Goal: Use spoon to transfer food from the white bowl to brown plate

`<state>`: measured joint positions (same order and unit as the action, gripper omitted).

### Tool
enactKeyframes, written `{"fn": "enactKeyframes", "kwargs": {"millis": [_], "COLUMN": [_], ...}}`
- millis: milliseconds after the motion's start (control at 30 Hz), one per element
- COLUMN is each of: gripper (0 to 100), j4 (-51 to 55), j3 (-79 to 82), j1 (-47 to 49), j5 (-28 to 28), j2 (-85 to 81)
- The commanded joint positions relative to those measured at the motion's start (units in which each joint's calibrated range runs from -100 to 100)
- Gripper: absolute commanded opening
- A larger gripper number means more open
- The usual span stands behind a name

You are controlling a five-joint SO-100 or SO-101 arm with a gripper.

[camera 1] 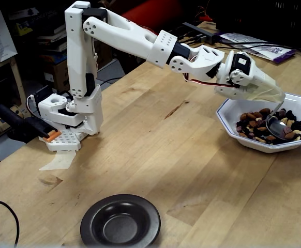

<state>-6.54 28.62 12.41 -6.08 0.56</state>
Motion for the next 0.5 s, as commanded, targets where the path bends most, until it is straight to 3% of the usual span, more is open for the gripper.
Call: {"fn": "enactKeyframes", "kwargs": {"millis": [0,467], "gripper": [5,5], "j4": [-1.52,-0.97], "j3": [-0.57,-0.48], "j1": [-1.82,-2.19], "j5": [-0.15,-0.15], "j2": [-8.56,-14.12]}}
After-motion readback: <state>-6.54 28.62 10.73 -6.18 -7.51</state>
